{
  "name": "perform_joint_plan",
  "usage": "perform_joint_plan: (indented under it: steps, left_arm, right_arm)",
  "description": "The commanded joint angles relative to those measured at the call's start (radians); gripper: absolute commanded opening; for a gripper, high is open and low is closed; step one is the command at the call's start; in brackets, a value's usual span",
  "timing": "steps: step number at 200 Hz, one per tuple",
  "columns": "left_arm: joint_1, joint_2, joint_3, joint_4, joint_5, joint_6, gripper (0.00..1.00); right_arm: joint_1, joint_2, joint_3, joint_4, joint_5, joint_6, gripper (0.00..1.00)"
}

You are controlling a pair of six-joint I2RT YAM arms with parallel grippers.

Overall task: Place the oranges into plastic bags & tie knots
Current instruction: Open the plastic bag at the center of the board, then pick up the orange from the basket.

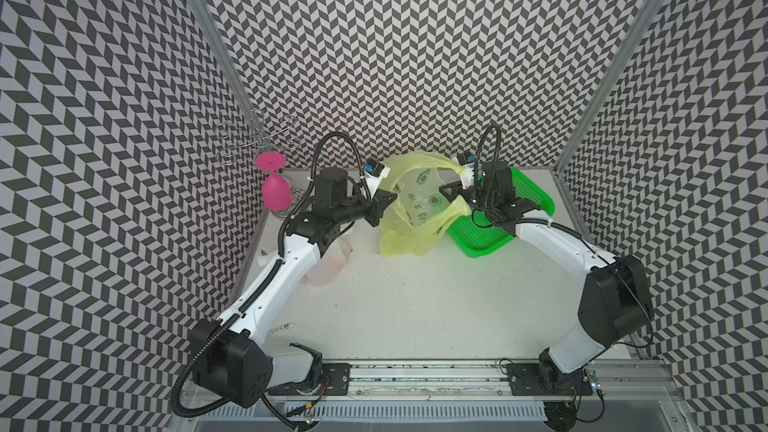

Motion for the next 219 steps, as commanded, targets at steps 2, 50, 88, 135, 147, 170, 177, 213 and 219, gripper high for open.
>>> perform_joint_plan:
  steps: [2, 50, 88, 135, 147, 170, 177, 213, 219]
  left_arm:
    - [0.027, 0.004, 0.063, -0.092, -0.017, 0.08, 0.0]
    - [0.036, 0.068, 0.138, -0.169, -0.026, 0.096, 0.0]
    - [0.038, 0.098, 0.172, -0.165, -0.111, 0.053, 0.0]
    - [0.039, 0.108, 0.168, -0.143, -0.117, 0.024, 0.0]
    - [0.038, 0.108, 0.162, -0.137, -0.112, 0.016, 0.0]
    - [0.038, 0.109, 0.156, -0.132, -0.095, 0.003, 0.0]
    - [0.038, 0.106, 0.151, -0.128, -0.09, -0.001, 0.0]
    - [0.038, 0.093, 0.118, -0.097, -0.068, -0.011, 0.0]
    - [0.038, 0.095, 0.118, -0.097, -0.065, -0.011, 0.0]
  right_arm:
    - [-0.024, 0.001, 0.001, -0.003, 0.007, -0.015, 0.17]
    - [-0.074, -0.034, 0.061, -0.182, -0.312, -0.253, 0.54]
    - [-0.138, -0.169, 0.05, -0.345, -0.367, -0.442, 0.85]
    - [-0.28, -0.173, -0.03, -0.176, -0.035, -0.419, 0.9]
    - [-0.28, -0.117, -0.007, -0.147, 0.107, -0.446, 0.91]
    - [-0.282, 0.003, 0.047, -0.103, 0.269, -0.494, 0.92]
    - [-0.282, 0.042, 0.069, -0.102, 0.294, -0.502, 0.92]
    - [-0.281, 0.235, 0.203, -0.194, 0.363, -0.529, 0.93]
    - [-0.281, 0.269, 0.234, -0.224, 0.377, -0.535, 0.94]
